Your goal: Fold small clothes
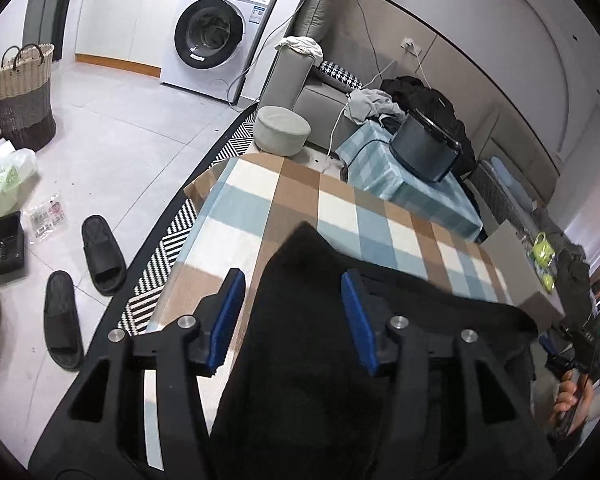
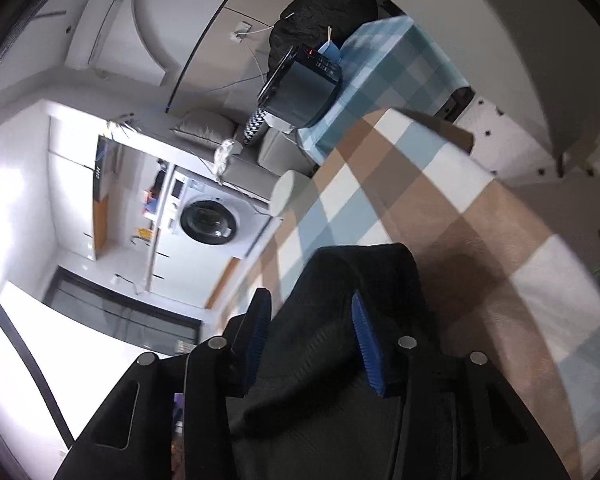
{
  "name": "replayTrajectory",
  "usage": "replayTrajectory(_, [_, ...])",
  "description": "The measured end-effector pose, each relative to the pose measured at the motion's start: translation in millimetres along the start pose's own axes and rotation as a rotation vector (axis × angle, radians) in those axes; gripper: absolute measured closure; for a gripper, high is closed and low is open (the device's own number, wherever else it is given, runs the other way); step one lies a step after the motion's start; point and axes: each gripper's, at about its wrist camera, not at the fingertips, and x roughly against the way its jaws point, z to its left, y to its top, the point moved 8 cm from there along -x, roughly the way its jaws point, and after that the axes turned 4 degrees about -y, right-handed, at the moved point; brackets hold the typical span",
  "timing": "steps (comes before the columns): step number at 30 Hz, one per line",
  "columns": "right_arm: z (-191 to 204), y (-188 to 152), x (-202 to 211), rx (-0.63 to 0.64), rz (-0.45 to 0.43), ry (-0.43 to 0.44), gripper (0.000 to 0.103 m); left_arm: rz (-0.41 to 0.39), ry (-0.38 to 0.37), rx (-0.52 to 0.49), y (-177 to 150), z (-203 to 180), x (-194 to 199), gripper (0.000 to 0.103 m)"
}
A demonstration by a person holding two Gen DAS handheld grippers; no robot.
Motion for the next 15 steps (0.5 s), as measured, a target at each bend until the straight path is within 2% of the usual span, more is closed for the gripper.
replayTrajectory(3, [-3.4,-8.2,9.9,0.059,0.007,-0.082,0.057,0.03,0.032,-0.015,-18.2,4.7,4.6,0.051])
replayTrajectory(7, [-12.8,-34.8,23.2,0.176,0.066,-0.212,0.057,0.101,0.051,-0.028,-55.7,11.3,13.6,0.051])
replayTrajectory(15, [-34.1,-123.3,55.1,0.374,0.198,-0.297,0.051,0.212,0.079,-0.068,-144.8,17.5,54.5,0.051])
